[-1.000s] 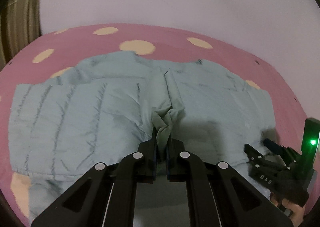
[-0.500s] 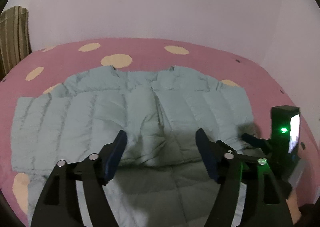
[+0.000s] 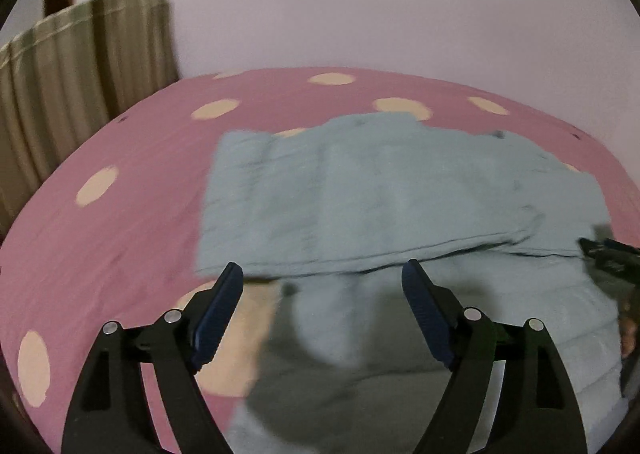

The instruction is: Fold large clothes

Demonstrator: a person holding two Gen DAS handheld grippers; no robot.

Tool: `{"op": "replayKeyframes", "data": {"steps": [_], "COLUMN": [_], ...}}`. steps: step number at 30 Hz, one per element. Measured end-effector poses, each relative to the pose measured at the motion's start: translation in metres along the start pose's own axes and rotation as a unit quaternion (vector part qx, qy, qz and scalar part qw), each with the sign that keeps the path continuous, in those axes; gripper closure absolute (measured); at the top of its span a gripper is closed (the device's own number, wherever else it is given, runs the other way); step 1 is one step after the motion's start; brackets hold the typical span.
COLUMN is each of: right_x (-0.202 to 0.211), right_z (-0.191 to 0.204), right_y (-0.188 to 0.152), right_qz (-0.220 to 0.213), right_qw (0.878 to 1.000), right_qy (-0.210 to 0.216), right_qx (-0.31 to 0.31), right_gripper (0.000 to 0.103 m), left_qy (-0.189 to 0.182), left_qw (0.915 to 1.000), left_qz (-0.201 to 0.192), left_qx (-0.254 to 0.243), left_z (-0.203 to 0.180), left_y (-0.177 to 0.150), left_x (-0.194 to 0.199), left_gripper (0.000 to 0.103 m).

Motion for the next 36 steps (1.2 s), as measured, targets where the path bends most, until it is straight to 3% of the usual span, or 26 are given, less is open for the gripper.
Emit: {"op": "replayKeyframes", "data": {"steps": [8,15,18,20,21,24,29,36], "right_x": [0.037,0.035,0.021,0.011,0.004,0.003,0.027,0.047], "right_z": [0.060,0.123,0.141,0.148,0.152,0.158,0.137,0.052], "right_y": [0.016,0.035,0.039,0.038,0.035,0.031,0.044,0.053], "right_qz": [-0.031,-0.018,0.001,0.023,0.041,0.046,-0.006,-0.046], "right_qw": [0.998,0.994,0.994,0.993,0.992,0.990,0.994,0.998], "right_qy": [0.045,0.105,0.106,0.110,0.117,0.127,0.107,0.036], "right_qx": [0.023,0.027,0.030,0.027,0.025,0.032,0.018,-0.016], "right_gripper": [0.025,0.025,0.028,0.051,0.056,0.094,0.098,0.098], "left_qy": [0.030,0.033,0.033,0.031,0.032,0.029,0.028,0.023], "left_qw": [0.9989,0.9982,0.9981,0.9981,0.9980,0.9980,0.9981,0.9989], "left_qz": [0.000,-0.004,0.000,0.003,0.004,0.005,-0.007,-0.015], "left_qx": [0.036,0.051,0.052,0.053,0.054,0.055,0.054,0.037], "left_z": [0.050,0.063,0.065,0.066,0.067,0.069,0.069,0.052], "left_y": [-0.006,-0.006,-0.009,-0.011,-0.012,-0.012,-0.004,0.013], "left_x": [0.002,0.001,-0.003,-0.004,-0.005,-0.005,-0.001,-0.004], "left_gripper": [0.023,0.023,0.023,0.023,0.023,0.023,0.023,0.023]}}
Point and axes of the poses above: each gripper's, at about its wrist camera, not at the fingertips, and x roughly against the way its jaws point, z to its left, y to its top, the point moved 5 cm from there along -x, roughly the way its jaws point, and after that the axes turned 3 degrees about -y, right-handed, at the moved point
